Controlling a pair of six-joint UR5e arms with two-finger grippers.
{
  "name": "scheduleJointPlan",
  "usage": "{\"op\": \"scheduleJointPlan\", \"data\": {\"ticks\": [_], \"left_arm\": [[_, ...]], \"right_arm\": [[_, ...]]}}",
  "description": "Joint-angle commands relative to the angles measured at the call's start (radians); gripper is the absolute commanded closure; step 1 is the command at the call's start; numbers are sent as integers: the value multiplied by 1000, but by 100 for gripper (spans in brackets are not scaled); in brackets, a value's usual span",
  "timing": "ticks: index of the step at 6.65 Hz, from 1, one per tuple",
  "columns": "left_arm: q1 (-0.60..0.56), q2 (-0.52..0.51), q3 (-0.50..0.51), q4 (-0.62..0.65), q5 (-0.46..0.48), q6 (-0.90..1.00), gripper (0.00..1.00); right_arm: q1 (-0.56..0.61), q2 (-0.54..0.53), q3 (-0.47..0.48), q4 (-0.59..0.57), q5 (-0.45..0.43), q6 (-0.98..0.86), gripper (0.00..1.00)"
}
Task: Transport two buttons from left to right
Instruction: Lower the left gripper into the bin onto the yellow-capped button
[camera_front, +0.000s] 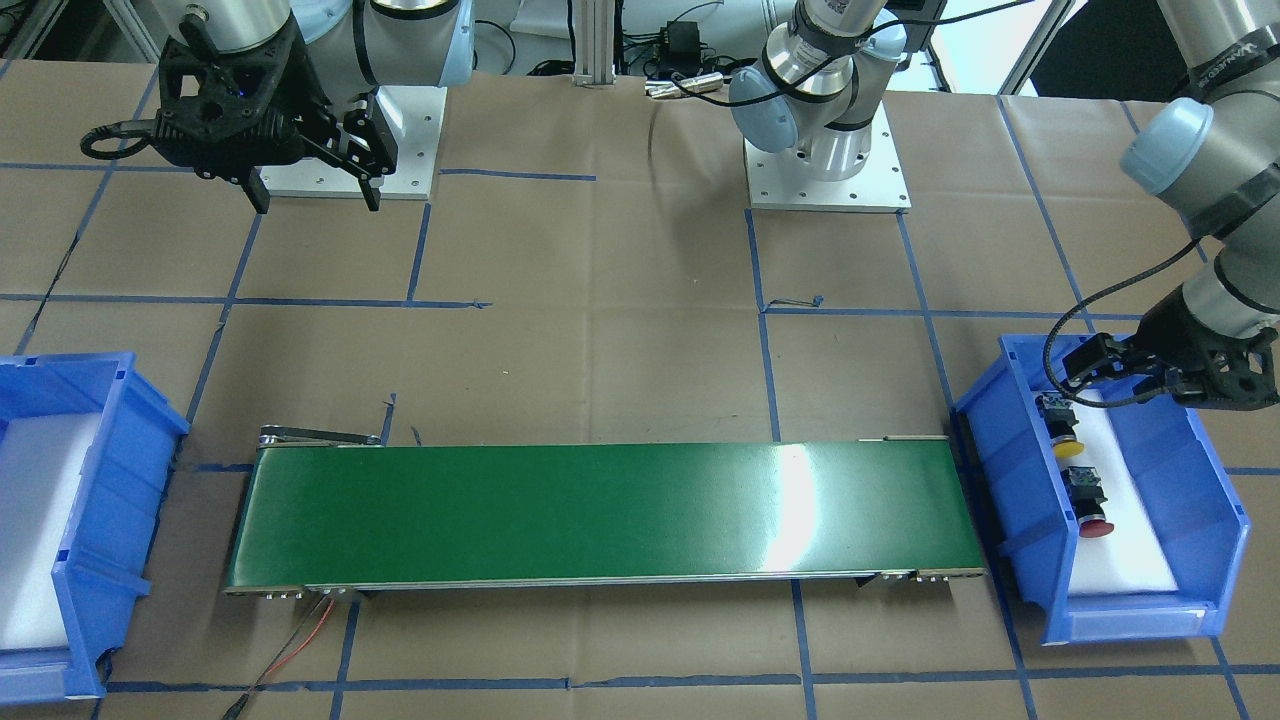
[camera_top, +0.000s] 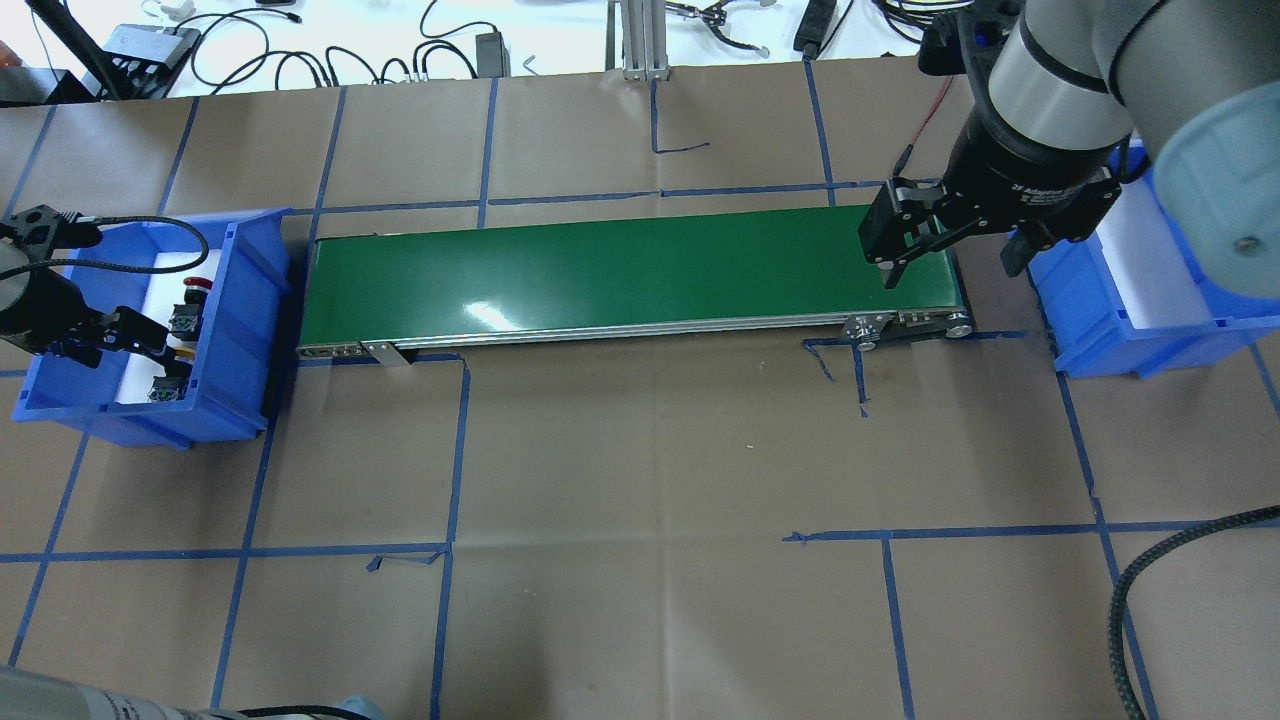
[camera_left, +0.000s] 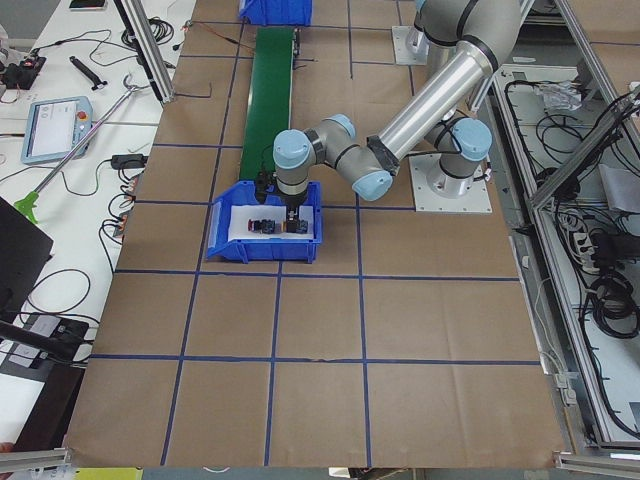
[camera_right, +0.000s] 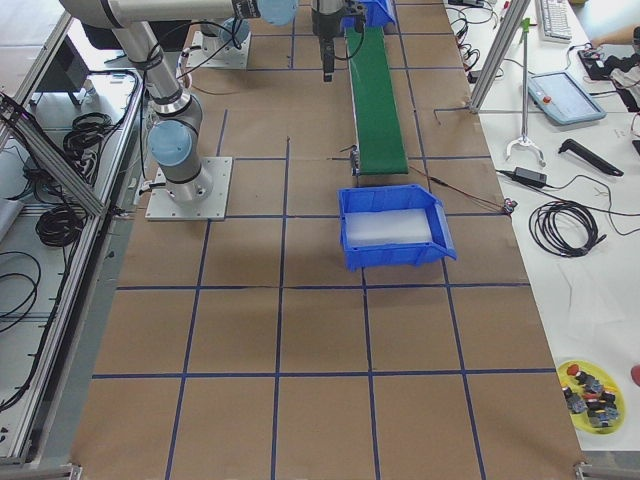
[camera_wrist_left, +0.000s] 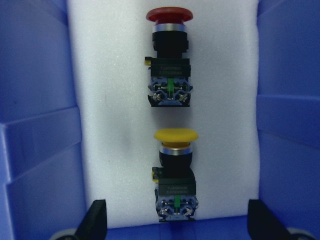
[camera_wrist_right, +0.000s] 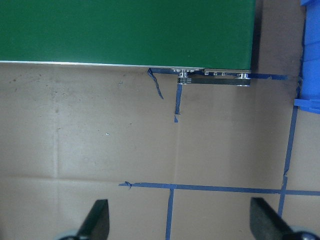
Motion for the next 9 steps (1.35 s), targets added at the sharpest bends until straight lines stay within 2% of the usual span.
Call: {"op": "scheduleJointPlan", "data": {"ticks": [1,5,6,7,9], "left_arm": [[-1,-53,-17,70,0,-1,0],[-2,-78,-48,83,3,0,0],[-1,-75,-49,84,-1,-3,8],[-2,-75,-54,83,0,-4,26],[-1,-78,-53,83,2,-9,67]], "right_arm": [[0,0,0,0,0,0,0],[0,0,2,0,0,0,0],[0,0,2,0,0,0,0],[0,0,2,0,0,0,0],[0,0,3,0,0,0,0]]}}
